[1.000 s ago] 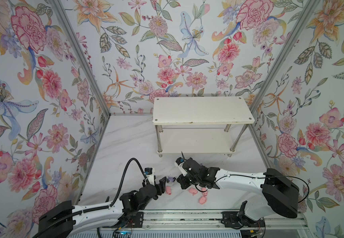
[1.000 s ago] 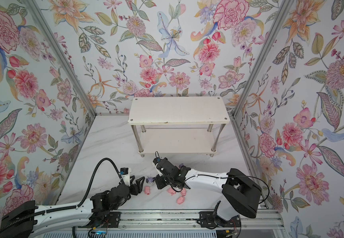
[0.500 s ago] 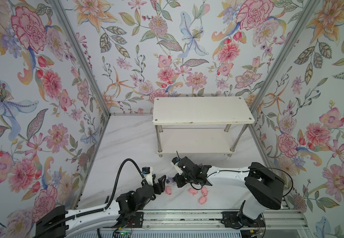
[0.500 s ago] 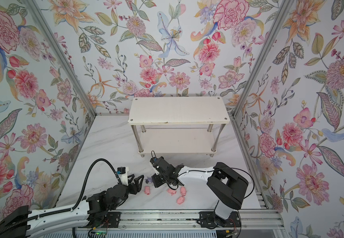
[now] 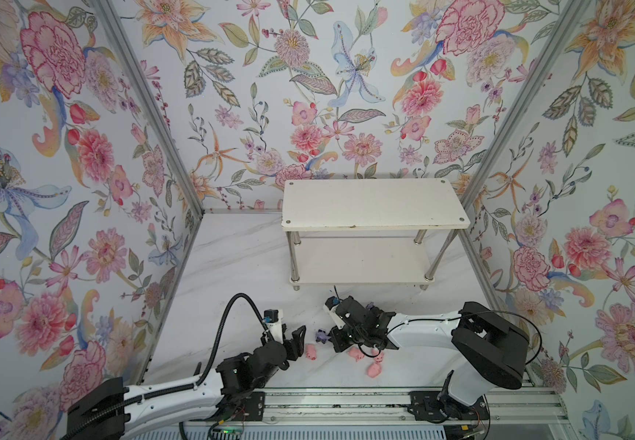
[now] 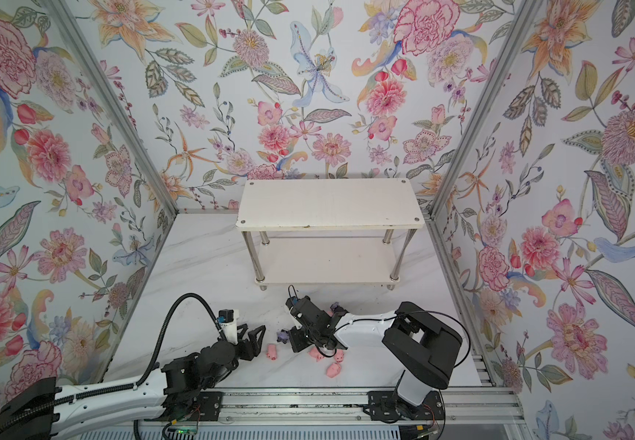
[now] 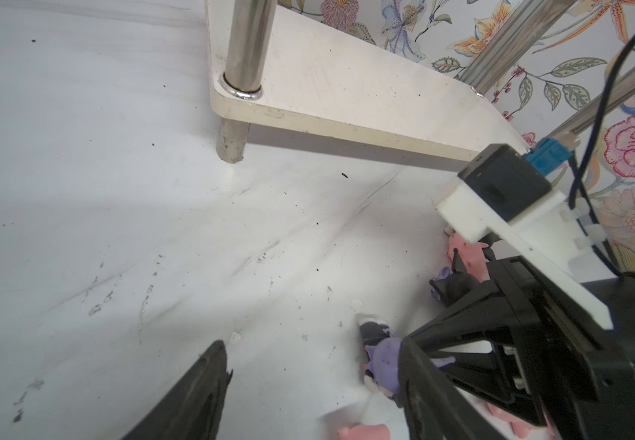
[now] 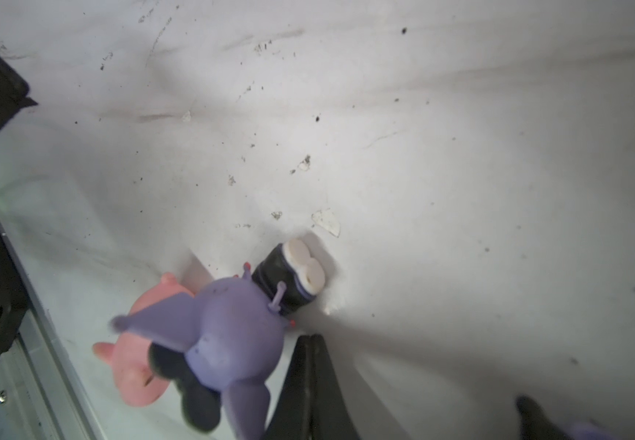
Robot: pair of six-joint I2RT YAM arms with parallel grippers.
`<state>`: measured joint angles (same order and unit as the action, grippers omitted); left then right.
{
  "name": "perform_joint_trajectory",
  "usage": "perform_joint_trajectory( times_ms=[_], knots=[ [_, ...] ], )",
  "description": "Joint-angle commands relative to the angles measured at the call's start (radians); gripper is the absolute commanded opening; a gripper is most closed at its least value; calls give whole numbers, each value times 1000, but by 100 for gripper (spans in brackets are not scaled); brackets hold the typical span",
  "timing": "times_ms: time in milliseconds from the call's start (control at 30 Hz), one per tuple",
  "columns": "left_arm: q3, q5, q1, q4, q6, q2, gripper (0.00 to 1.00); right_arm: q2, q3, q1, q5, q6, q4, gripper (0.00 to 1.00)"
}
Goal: Place and organize the plastic toys onto the shelf
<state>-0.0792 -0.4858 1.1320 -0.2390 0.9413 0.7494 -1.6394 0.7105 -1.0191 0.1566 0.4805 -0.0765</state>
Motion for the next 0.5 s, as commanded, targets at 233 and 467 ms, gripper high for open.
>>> perform_joint_trajectory(
  times_ms=[233,467],
  knots=[
    [-86,63,7,-58,-87,145,81,111,-67,46,-24,5,94,0],
    [-144,131,39,-99,-120,267,88,262,-80,106,-52,-28,172,5]
  ],
)
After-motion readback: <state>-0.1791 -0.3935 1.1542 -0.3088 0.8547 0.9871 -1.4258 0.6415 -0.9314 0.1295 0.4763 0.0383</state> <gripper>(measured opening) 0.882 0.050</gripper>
